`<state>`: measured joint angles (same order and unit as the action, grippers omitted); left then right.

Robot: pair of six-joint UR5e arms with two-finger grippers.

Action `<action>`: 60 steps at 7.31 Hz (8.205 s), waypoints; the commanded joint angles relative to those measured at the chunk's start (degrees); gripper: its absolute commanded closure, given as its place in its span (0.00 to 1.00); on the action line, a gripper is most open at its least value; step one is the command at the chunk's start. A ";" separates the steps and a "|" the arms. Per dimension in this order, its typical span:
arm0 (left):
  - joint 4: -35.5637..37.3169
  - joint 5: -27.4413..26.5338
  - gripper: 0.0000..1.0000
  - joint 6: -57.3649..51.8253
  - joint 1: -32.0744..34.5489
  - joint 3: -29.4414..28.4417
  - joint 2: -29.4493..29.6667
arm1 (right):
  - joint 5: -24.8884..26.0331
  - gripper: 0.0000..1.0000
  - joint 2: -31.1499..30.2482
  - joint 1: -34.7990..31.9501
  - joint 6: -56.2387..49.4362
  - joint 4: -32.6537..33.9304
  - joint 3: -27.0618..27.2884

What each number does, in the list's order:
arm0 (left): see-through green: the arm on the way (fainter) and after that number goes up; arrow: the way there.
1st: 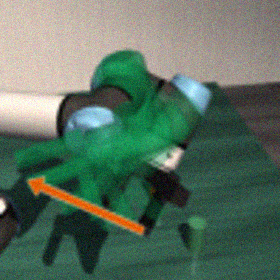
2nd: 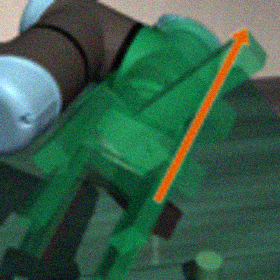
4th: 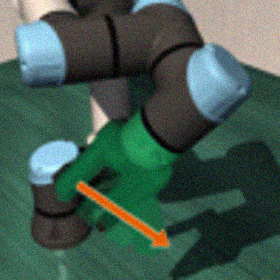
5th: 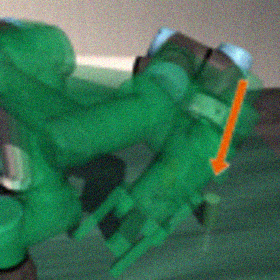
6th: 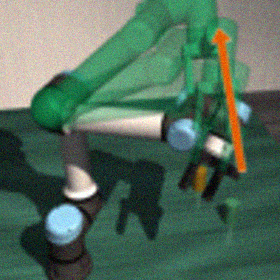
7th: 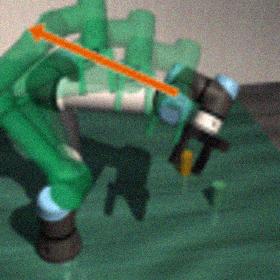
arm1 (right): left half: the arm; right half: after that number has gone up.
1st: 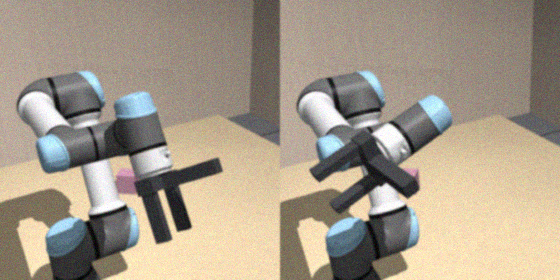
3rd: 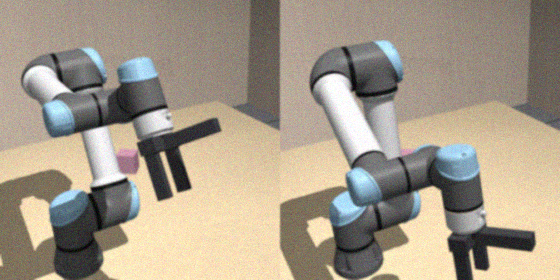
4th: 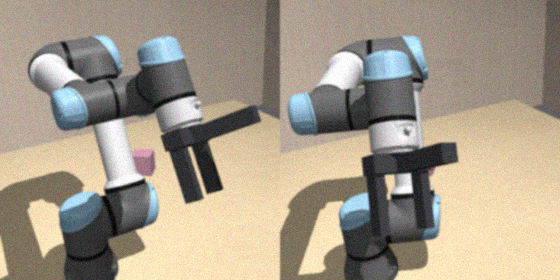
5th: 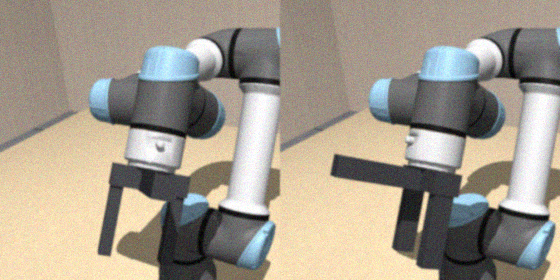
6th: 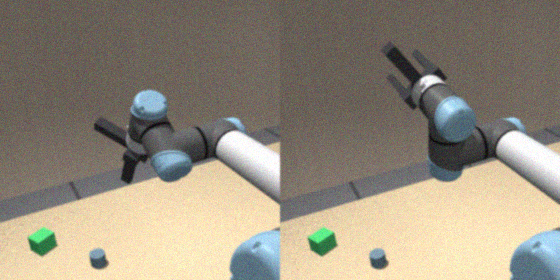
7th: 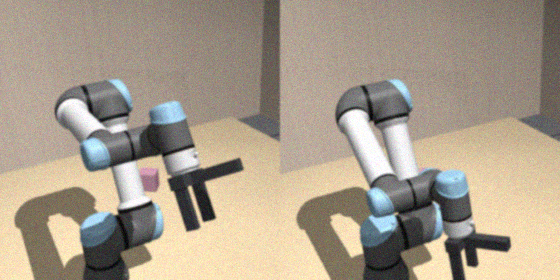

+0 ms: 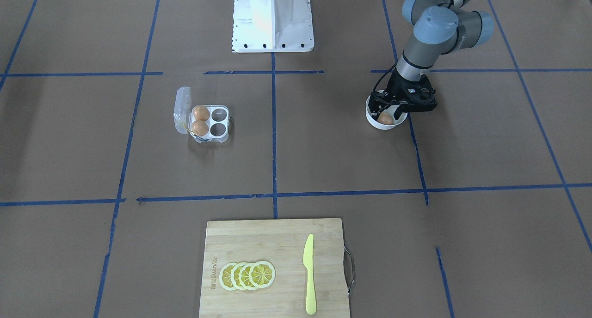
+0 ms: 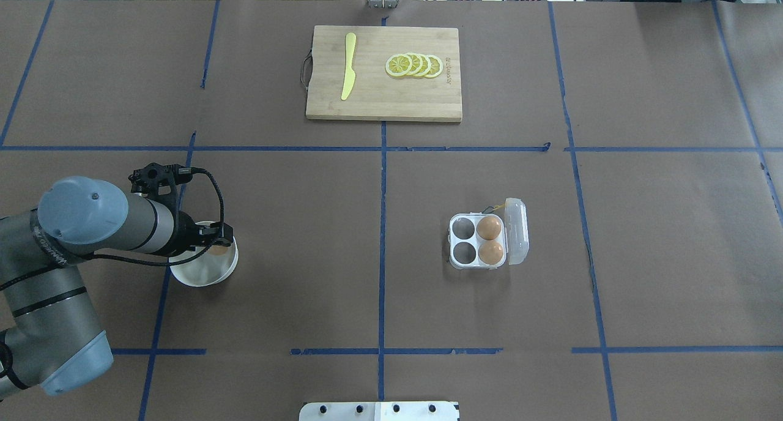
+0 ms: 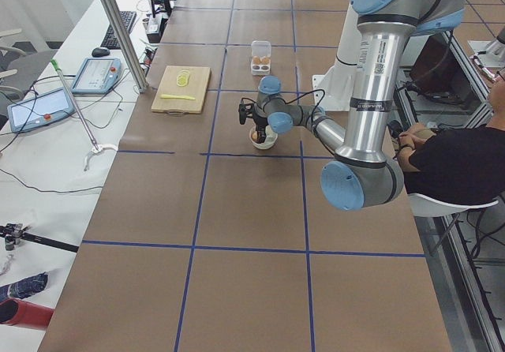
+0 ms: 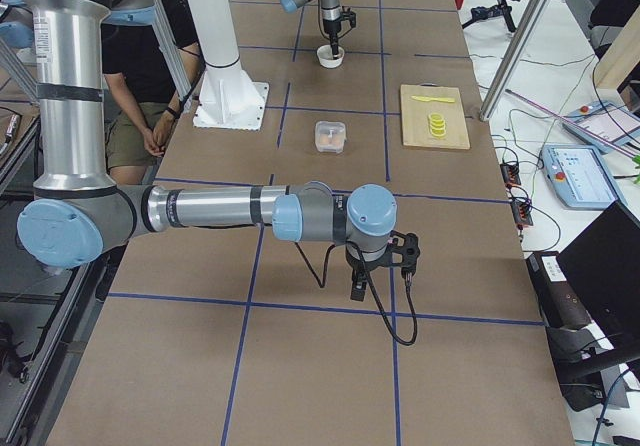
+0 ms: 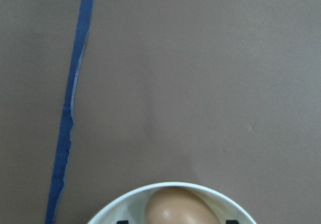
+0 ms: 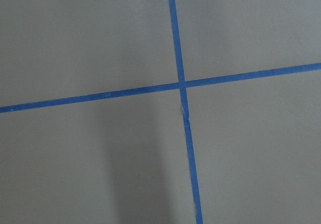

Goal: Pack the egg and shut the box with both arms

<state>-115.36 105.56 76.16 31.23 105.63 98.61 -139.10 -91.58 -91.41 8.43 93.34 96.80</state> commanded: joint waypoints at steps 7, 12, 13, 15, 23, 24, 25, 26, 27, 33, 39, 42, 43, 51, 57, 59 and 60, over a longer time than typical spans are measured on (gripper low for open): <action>-0.04 0.00 0.94 -0.23 0.58 0.53 -0.17 | -0.38 0.00 -0.18 0.00 -0.08 0.00 -0.21; 2.77 0.00 1.00 -0.23 0.15 11.27 -2.30 | -0.21 0.00 0.17 0.00 0.26 -0.09 0.32; 2.86 0.09 1.00 0.21 0.06 8.39 5.90 | -0.21 0.00 -0.26 0.00 0.01 -0.09 0.23; 1.55 0.26 1.00 4.58 -0.90 -2.66 22.78 | -0.12 0.00 -0.70 0.00 0.18 -2.88 0.15; -20.60 -14.76 1.00 4.52 -14.27 -30.40 42.02 | -2.49 0.00 -0.97 0.00 1.67 -2.90 -0.29; -21.39 -14.76 0.44 5.04 -14.18 -30.40 42.11 | -2.49 0.00 -0.97 0.00 1.67 -2.90 -0.29; -21.22 -14.76 0.00 7.92 -14.09 -30.40 42.02 | -2.49 0.00 -0.97 0.00 1.67 -2.90 0.05; -21.13 -14.68 0.00 8.99 -13.48 -30.14 42.02 | -2.58 0.00 -0.97 0.00 1.67 -2.99 0.23; -20.96 -14.15 0.00 8.65 -12.52 -29.87 42.02 | -2.76 0.00 -0.88 0.00 1.67 -2.99 0.41; 8.34 2.89 0.00 0.06 1.26 -3.12 28.78 | 0.73 0.37 0.00 24.28 44.71 -27.24 9.20; 16.84 5.54 0.00 -14.18 14.12 6.17 17.68 | 8.76 1.00 7.88 47.17 60.21 -39.64 9.72; 16.57 7.46 0.00 -25.76 18.76 6.87 11.63 | 14.81 1.00 16.75 55.62 63.46 -39.11 6.93; 15.53 7.73 0.00 -29.28 20.17 6.78 9.17 | 15.08 1.00 21.57 56.76 66.33 -36.24 5.96; 10.59 16.00 0.00 -56.41 37.98 2.14 -5.53 | 19.13 0.00 28.14 41.34 52.24 2.83 14.27; 20.60 23.38 0.00 -81.00 56.66 -11.23 -5.53 | 3.42 0.00 3.53 6.38 -7.17 8.79 6.17; 20.53 23.56 0.00 -80.73 56.75 -11.77 -7.45 | 2.34 0.00 3.42 1.34 -10.89 8.61 -1.32; 20.61 23.56 0.00 -80.65 56.92 -11.76 -7.55 | 2.78 0.00 3.34 0.97 -11.16 8.53 -1.70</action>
<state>-94.88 129.07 -4.56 87.96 93.94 91.60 -136.37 -88.06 -88.70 -1.50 101.96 97.32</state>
